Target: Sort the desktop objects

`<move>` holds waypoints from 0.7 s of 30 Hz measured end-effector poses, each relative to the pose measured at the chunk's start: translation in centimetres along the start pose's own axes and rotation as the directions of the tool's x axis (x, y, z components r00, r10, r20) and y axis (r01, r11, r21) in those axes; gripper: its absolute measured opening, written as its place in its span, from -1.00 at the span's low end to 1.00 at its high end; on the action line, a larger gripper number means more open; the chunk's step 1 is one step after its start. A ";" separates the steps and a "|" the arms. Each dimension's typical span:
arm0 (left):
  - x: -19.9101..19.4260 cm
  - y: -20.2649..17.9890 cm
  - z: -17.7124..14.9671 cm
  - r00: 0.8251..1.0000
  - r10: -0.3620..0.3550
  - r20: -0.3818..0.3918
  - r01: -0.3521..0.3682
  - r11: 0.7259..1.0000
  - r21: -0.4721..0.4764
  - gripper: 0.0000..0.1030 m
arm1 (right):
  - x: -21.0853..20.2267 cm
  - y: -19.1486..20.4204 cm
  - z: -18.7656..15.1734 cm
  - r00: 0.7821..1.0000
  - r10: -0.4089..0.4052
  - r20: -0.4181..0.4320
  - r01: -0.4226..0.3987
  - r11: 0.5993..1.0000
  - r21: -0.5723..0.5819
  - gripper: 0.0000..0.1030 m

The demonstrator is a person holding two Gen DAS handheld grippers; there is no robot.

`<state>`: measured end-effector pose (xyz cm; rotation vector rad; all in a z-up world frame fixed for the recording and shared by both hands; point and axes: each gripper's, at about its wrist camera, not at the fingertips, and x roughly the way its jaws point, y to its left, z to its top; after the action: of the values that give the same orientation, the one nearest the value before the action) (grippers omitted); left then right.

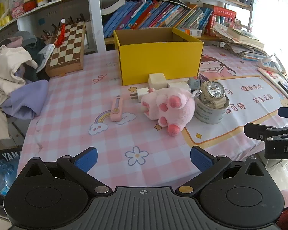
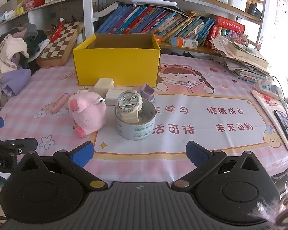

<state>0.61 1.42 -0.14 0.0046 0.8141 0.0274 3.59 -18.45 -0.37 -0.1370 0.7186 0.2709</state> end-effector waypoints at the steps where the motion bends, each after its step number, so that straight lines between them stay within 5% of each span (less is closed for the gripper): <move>1: 0.0 0.0 0.0 1.000 0.000 -0.001 0.000 1.000 -0.001 1.00 | 0.0 0.0 0.0 1.000 -0.002 0.000 0.002 1.000 0.001 1.00; 21: 0.6 0.7 0.2 1.000 -0.017 -0.018 0.017 1.000 -0.001 1.00 | 1.0 0.8 0.7 1.000 0.005 -0.030 -0.006 1.000 -0.022 1.00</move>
<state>1.16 2.15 -0.42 -0.0038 0.8325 0.0116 4.54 -17.30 -0.58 -0.1600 0.7459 0.2828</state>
